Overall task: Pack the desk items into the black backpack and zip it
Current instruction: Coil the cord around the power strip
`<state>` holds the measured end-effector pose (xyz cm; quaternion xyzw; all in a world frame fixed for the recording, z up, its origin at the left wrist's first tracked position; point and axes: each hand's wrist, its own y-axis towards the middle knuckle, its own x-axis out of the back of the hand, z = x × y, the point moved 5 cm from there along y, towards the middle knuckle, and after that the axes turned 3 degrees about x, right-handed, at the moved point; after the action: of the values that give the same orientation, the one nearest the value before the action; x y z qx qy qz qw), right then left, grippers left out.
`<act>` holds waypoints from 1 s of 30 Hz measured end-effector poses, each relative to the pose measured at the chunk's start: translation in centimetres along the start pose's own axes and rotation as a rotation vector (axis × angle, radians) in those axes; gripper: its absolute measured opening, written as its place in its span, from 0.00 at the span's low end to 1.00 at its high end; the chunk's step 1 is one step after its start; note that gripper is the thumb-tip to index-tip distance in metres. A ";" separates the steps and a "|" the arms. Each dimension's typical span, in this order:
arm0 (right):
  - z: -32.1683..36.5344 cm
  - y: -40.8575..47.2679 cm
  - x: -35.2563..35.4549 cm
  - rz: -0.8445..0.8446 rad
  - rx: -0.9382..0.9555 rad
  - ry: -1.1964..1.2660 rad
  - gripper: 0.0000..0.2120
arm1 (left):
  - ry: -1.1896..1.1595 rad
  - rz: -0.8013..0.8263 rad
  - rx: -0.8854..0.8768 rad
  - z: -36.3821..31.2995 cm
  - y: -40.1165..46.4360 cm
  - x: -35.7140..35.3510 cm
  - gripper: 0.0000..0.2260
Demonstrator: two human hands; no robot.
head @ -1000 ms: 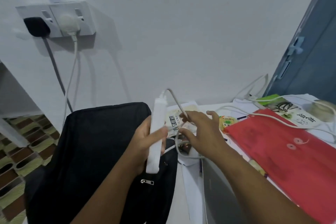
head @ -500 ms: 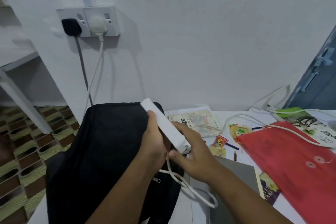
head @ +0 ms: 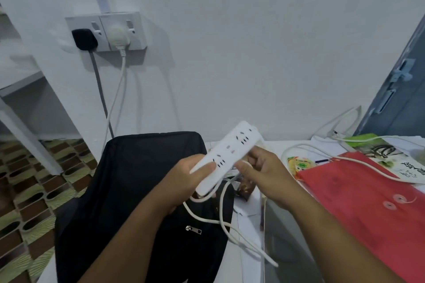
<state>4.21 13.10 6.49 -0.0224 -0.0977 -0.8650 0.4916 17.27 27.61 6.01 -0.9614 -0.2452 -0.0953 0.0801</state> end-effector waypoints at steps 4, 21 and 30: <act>-0.8 0.1 0.1 0.039 0.000 -0.155 0.18 | 0.079 -0.054 0.005 0.1 0.5 -0.8 0.07; 0.4 1.2 1.5 0.195 -0.011 -0.588 0.08 | -0.038 0.336 0.197 -0.2 -0.8 -0.9 0.15; 5.2 4.1 1.7 0.384 -0.029 -0.860 0.13 | 0.406 0.318 0.173 -1.6 -1.1 -1.1 0.06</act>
<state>6.48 10.59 12.40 -0.4034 -0.2745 -0.6721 0.5570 15.52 27.72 7.46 -0.9386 -0.0774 -0.2512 0.2235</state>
